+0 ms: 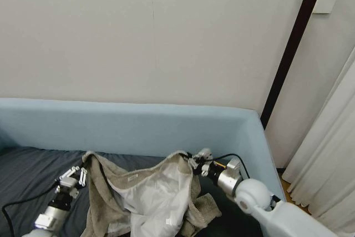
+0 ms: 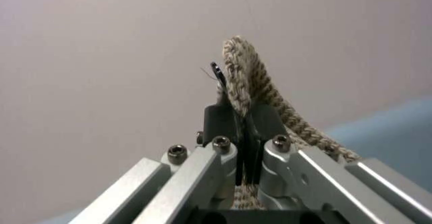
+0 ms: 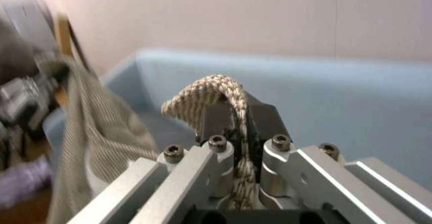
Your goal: Pick up the clothes from the sofa and hang them on the clothes hanger.
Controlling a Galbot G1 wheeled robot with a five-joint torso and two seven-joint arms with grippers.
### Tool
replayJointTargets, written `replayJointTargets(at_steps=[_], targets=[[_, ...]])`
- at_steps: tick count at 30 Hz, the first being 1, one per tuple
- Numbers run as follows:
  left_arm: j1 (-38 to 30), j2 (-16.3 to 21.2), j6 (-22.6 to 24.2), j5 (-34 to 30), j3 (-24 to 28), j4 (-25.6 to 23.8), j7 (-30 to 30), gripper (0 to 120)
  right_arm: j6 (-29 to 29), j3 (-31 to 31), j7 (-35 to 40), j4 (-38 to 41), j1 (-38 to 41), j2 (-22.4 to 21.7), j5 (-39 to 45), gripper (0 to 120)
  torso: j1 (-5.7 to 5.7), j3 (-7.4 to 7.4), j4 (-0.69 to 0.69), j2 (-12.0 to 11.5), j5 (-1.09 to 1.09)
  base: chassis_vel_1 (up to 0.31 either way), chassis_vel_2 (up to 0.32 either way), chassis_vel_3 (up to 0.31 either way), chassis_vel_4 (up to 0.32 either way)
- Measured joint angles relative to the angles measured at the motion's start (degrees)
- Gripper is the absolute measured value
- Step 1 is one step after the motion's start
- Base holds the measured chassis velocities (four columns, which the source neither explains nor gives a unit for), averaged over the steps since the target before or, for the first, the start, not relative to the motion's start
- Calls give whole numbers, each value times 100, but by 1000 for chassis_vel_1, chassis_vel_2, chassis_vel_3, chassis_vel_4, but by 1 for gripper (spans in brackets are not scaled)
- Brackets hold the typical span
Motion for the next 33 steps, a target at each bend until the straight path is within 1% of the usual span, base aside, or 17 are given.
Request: replayJointTargets(at_steps=[1, 2, 6, 10, 11, 12, 13, 14, 15, 17, 18, 20, 22, 23, 26, 29, 33], targets=[[-51, 171, 101, -328, -54, -220, -29, 0, 13, 237, 116, 237, 3, -95, 276, 0, 0, -1, 0, 0, -1, 0, 0, 0, 0], [-51, 171, 101, -328, -54, -220, -29, 0, 13, 237, 116, 237, 3, -95, 276, 0, 0, -1, 0, 0, -1, 0, 0, 0, 0], [-195, 677, 463, -1123, -320, -927, -115, 0, 82, 990, 517, 808, 67, -415, 574, 0, 0, -1, -1, 0, 1, 0, 0, 0, 0], [-157, 813, 545, -1187, -509, -1162, -81, 0, 75, 1208, 824, 1051, 28, -517, 372, 0, 0, -1, -2, 1, 4, 0, 0, 0, 0], [-62, 820, 546, -1043, -517, -1162, -8, 0, -12, 1201, 1073, 1181, -90, -587, 94, 0, 0, -1, 0, 1, 3, 0, 0, 0, 0], [65, 758, 522, -761, -440, -1049, 102, 0, -150, 1078, 1313, 1260, -334, -631, -383, 0, 0, -2, 0, 1, 0, 0, 0, 0, 0], [65, 758, 522, -761, -440, -1049, 102, 0, -150, 1078, 1313, 1260, -334, -631, -383, 0, 0, -2, 0, 1, 0, 0, 0, 0, 0], [211, 590, 447, -392, -312, -836, 283, 0, -246, 897, 1438, 1249, -599, -595, -940, 0, -1, 0, -1, 1, -2, 0, 0, 0, 0], [274, 465, 383, -185, -243, -704, 403, 0, -267, 795, 1498, 1217, -738, -533, -1260, 0, 0, 0, 0, 1, -3, 0, 0, 0, 0], [412, -5, 245, 460, -55, -334, 651, 0, -363, 566, 1690, 1063, -1146, -293, -1920, 0, 0, -1, 2, 1, -2, 0, 0, 0, 0], [412, -5, 245, 460, -55, -334, 651, 0, -363, 566, 1690, 1063, -1146, -293, -1920, 0, 0, -1, 2, 1, -2, 0, 0, 0, 0], [502, -355, 193, 873, 48, -68, 946, 0, -478, 351, 1884, 842, -1409, -154, -2368, 0, 0, -1, 1, 1, -3, 0, 0, 0, 0], [550, -667, 82, 1216, 79, 225, 1448, 0, -517, 99, 2035, 439, -1606, -85, -2814, 0, -1, -1, 0, 1, -1, 0, 0, 0, 0], [550, -667, 82, 1216, 79, 225, 1448, 0, -517, 99, 2035, 439, -1606, -85, -2814, 0, -1, -1, 0, 1, -1, 0, 0, 0, 0], [519, -845, -1, 1425, 73, 541, 1709, 0, -667, -168, 2270, -33, -1749, -54, -2923, 0, -1, 0, 0, 1, -1, 0, 0, 0, 0], [459, -799, -12, 1484, -22, 698, 1875, 0, -896, -247, 2463, -157, -1853, -25, -2784, 0, -1, 0, -1, 1, 0, 0, 0, 0, 0], [412, -726, -28, 1501, -134, 764, 1919, 0, -918, -281, 2484, -180, -1915, 4, -2760, 0, -1, 0, 0, 1, 0, 0, 0, 0, 0]])
